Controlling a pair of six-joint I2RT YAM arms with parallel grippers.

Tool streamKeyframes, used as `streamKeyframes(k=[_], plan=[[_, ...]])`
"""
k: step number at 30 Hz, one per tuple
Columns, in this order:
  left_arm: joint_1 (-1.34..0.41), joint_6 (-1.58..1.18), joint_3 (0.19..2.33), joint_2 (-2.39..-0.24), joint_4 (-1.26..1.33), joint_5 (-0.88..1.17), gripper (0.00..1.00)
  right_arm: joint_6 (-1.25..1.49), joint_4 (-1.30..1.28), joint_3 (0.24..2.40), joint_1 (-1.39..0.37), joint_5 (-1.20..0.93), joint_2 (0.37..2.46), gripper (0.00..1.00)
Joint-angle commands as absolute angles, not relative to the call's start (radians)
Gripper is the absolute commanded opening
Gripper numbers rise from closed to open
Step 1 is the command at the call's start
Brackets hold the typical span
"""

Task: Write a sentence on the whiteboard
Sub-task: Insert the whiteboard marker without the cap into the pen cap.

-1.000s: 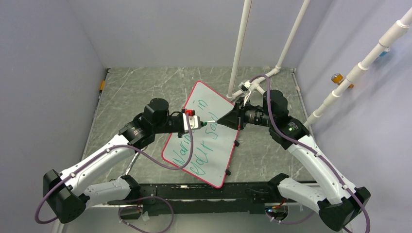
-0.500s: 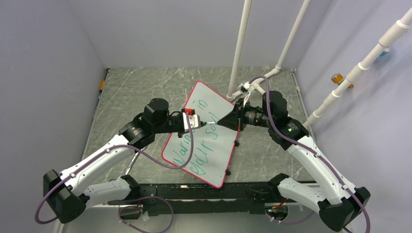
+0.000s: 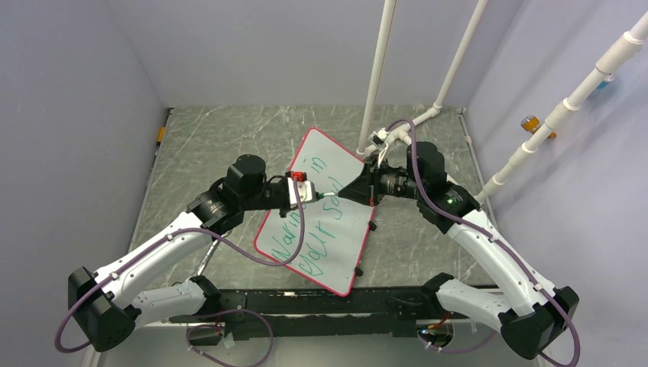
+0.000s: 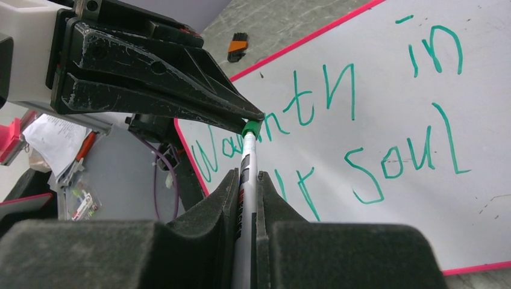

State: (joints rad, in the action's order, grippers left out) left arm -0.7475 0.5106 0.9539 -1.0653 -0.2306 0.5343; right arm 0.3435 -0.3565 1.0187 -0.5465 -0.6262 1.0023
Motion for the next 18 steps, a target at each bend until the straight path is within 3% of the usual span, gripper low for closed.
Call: streamKeyframes(k=[1,18], plan=[[-0.749,0.508,1.001,-1.066,-0.208,0.551,0.0,0.347,-0.337,1.042,-0.561,-0.605,1.013,0.0],[-0.752,0.521,1.003,-1.066,-0.224,0.543,0.0,0.201,-0.491,1.242,-0.728,-0.478,1.158,0.0]])
